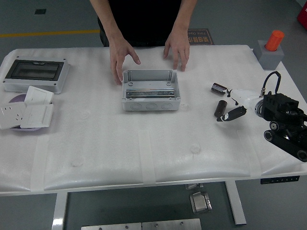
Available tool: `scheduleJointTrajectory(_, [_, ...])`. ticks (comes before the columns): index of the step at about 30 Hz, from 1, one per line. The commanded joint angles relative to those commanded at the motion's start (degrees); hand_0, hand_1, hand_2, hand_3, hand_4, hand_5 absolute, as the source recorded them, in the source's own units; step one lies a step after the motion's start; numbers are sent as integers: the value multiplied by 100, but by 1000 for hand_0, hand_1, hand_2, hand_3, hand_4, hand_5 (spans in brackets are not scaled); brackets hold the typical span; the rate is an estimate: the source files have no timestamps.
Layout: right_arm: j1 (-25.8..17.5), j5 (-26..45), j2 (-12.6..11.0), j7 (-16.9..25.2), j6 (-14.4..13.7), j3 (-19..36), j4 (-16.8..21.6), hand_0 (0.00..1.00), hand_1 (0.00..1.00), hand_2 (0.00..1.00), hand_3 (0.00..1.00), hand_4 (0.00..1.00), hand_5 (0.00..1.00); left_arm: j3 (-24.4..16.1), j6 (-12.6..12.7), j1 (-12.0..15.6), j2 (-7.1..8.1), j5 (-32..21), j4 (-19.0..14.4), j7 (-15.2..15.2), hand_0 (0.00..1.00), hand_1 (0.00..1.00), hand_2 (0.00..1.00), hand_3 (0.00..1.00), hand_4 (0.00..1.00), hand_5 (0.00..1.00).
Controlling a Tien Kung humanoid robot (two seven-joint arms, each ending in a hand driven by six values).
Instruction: Pick up the battery,place it into the box
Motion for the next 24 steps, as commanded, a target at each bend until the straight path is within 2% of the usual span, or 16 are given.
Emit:
scheduleJointTrajectory(7, [129, 159, 6, 48, -39, -371, -139, 638, 589, 813, 872, 998, 580, -30, 6, -11, 14, 27, -5, -10, 592, 633, 568, 705, 665, 238])
scheduleJointTrajectory(22, [227, 133, 81, 44, -184, -530, -145, 617, 570, 780, 836, 998, 571, -47, 17, -41, 27, 29, -7, -26, 592, 634, 569, 707, 666, 237])
scheduleJointTrajectory(23, [223, 134, 84, 46, -186, -541, -152, 604, 556, 740, 788, 980, 540, -51, 18, -42, 29, 34, -8, -27, 592, 634, 569, 708, 667, 237])
scheduleJointTrajectory(24, [218, 135, 87, 48, -190, -549, -159, 604, 556, 740, 788, 980, 540, -56, 20, -43, 32, 39, -8, -29, 592, 634, 569, 708, 667, 237])
